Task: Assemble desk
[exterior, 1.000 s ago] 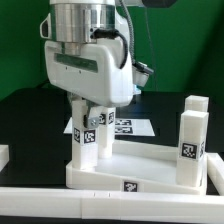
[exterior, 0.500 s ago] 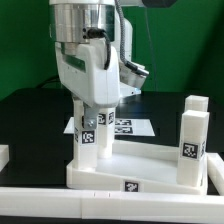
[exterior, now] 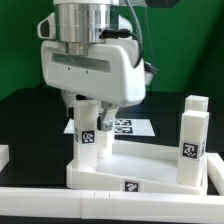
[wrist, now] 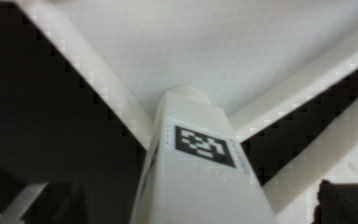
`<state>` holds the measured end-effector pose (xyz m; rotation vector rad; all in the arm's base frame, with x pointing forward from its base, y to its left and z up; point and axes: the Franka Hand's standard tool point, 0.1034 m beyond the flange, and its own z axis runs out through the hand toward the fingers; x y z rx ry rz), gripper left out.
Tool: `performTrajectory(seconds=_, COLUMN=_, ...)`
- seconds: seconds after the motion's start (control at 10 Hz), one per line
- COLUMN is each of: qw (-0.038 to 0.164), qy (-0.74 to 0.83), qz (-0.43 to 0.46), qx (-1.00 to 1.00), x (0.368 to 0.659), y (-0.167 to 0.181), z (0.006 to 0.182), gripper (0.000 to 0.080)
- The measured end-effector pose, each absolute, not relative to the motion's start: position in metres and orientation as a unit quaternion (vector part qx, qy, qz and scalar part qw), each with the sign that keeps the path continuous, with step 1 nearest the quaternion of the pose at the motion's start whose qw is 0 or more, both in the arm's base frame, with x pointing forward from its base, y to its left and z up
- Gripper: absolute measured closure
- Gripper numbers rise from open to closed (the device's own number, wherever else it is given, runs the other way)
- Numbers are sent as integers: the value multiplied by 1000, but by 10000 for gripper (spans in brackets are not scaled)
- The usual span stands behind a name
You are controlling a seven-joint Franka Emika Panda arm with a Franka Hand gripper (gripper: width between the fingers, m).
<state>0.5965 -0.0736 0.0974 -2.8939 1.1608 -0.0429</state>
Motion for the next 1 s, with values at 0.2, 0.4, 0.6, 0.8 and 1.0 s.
performTrajectory(seconds=0.2, qw=9, qy=295, qz=-14, qx=-955, x=596, y=-71, z=97, gripper=150)
performTrajectory(seconds=0.4, qw=7, qy=186, qz=-15, qx=-982, x=595, y=-73, z=96, gripper=150)
performTrajectory(seconds=0.6, qw=6, qy=100, qz=-16, qx=-995, x=595, y=-76, z=96, gripper=150)
performTrajectory(seconds=0.8, qw=1, qy=34, qz=-16, qx=-999, x=595, y=-77, z=97, gripper=150)
performTrajectory(seconds=1.0, qw=-8, qy=-34, qz=-13, qx=-999, x=595, y=-78, z=98, gripper=150)
